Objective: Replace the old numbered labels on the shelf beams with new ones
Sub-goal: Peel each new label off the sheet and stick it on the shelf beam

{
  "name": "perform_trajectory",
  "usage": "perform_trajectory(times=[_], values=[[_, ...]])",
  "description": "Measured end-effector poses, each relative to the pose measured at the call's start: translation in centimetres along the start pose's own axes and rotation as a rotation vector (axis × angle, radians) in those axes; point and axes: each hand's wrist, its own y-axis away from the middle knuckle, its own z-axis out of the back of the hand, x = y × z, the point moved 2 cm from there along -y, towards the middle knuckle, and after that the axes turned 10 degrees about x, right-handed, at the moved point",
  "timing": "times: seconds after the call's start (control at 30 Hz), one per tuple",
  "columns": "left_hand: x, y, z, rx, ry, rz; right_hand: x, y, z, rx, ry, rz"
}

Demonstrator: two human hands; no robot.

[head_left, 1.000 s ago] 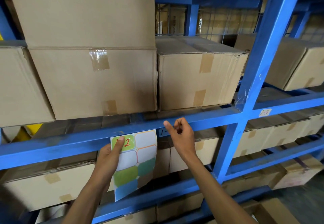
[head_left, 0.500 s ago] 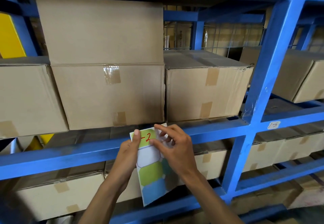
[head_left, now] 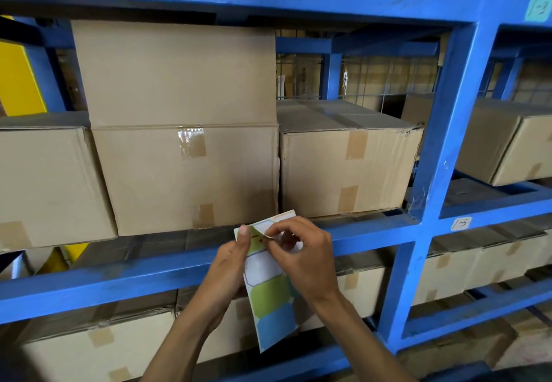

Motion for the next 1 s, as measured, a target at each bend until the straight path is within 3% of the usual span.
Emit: perform_trajectory(times=[0.13, 0.3, 0.5, 0.67, 1.0], values=[[-0.4, 0.6, 0.1, 0.122, -0.008, -0.029, 0.3, -1.1, 1.2, 0.094, -0.205, -0.168], [-1.2, 0.4, 0.3, 0.117, -0.018, -0.082, 0.8, -2.8, 2.6, 0.257, -0.399, -0.328], [-2.7, -0.3, 0.2, 0.115, -0.086, -0.166, 2.0, -4.4, 3.9, 0.342, -0.566, -0.391], [-3.6, -0.6, 0.1, 0.102, -0.123, -0.215, 2.8, -5.6, 5.1, 0.434, -0.561, -0.416], [-5.3, -1.6, -0.4, 0.051, -0.138, -0.200, 3.3, -6.9, 7.7, 0.524, -0.645, -0.449]])
